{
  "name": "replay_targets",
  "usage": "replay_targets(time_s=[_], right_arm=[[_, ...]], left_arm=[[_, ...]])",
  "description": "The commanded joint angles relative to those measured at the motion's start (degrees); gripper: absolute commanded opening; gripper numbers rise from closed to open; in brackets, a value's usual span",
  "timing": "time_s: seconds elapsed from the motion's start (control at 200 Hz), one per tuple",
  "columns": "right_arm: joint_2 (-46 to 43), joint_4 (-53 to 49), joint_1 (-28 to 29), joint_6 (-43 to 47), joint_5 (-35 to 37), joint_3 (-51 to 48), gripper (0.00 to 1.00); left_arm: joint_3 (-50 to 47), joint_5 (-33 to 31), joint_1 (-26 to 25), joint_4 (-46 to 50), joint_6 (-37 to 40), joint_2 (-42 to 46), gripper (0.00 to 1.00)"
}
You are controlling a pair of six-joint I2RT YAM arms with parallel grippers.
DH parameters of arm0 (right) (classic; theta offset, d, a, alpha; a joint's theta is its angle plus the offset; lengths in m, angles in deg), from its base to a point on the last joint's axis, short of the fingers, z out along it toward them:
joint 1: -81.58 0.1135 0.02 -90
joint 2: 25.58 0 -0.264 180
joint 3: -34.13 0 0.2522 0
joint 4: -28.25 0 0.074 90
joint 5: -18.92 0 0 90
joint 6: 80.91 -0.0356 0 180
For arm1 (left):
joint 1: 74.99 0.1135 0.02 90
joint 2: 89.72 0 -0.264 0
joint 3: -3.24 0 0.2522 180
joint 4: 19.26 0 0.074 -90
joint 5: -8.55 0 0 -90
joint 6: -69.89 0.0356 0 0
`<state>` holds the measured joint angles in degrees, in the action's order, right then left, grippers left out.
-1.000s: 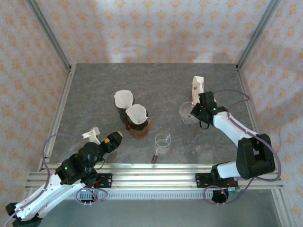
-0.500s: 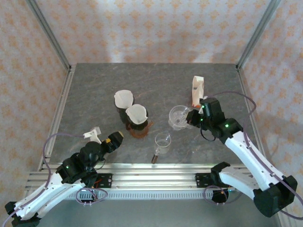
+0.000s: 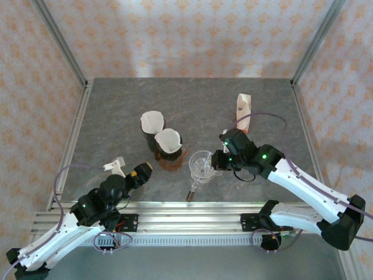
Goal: Place the coffee filter in the dripper
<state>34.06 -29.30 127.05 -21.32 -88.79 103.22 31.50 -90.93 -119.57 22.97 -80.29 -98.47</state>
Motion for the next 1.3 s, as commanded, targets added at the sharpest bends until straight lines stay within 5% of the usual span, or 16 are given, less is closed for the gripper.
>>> replay_targets(time_s=[0.0,0.525,0.591,0.731,0.836,0.981,1.191,1.296], right_arm=[[-0.22,0.12,0.8,-1.23,1.61,-0.31,0.0],[1.97,3.45,1.11,-2.53,0.84,-1.96,0.07],[1.84,3.13,1.14,-2.65,1.12,-2.07,0.14],[0.94,2.41,1.14,-2.85,2.42,-2.03,0.47],[0.03,1.18,1.18,-2.79,4.13,-1.34,0.57],[-2.25,-1.19,1.15,-2.89,9.75,-0.04,0.59],[-7.07,-3.54,0.45,-1.44,26.81,2.11,0.62],[-5.02,-1.28,-3.39,2.31,28.57,3.68,0.62]], left_arm=[[-0.53,-1.15,0.24,-0.24,-0.86,0.95,1.0],[-0.53,-1.33,0.2,0.01,-0.91,1.11,1.0],[-0.53,-1.3,0.2,-0.08,-0.94,1.03,1.0],[-0.55,-1.18,0.19,-0.07,-0.9,1.02,1.0],[-0.36,-1.05,0.19,-0.16,-0.75,1.02,1.0],[-0.01,-0.97,0.25,-0.23,-0.48,0.89,1.0],[0.44,-0.48,0.2,-1.19,0.76,-0.49,1.0],[0.44,-0.22,0.19,-2.51,1.22,-1.38,1.0]])
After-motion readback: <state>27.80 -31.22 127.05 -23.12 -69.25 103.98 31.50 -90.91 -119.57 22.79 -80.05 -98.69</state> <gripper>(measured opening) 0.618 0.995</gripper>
